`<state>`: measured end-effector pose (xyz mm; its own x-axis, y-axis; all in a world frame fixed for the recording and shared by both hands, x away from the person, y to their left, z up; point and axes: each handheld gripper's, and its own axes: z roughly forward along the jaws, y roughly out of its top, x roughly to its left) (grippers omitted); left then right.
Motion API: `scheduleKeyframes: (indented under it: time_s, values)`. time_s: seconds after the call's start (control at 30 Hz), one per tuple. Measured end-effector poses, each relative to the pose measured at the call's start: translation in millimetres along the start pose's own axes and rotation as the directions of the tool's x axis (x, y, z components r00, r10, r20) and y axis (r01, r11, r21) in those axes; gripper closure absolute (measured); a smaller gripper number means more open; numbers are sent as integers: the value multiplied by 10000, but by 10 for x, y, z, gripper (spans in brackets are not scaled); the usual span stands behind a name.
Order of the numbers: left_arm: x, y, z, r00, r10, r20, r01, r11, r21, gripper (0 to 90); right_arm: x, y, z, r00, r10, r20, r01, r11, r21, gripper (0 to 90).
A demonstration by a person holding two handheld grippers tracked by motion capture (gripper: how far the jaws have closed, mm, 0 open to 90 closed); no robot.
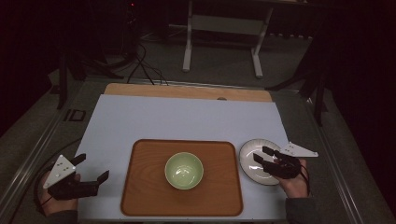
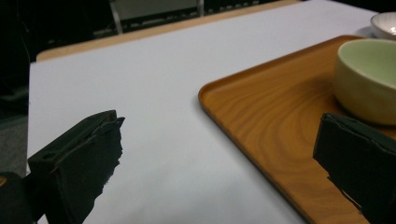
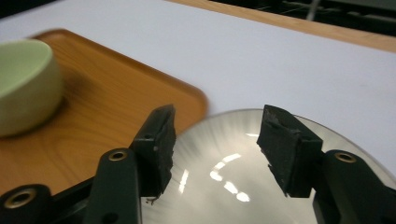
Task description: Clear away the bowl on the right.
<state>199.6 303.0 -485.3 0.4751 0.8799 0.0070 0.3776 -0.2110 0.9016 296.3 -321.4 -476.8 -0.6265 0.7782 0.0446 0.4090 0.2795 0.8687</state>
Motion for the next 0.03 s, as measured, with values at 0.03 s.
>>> scheduleKeyframes:
  time_s: [0.03]
  values:
    - [12, -17, 30, 9999, -102, -10, 102, 9998, 140, 12, 0, 0, 0, 10000, 0, 0, 0, 10000, 0, 437]
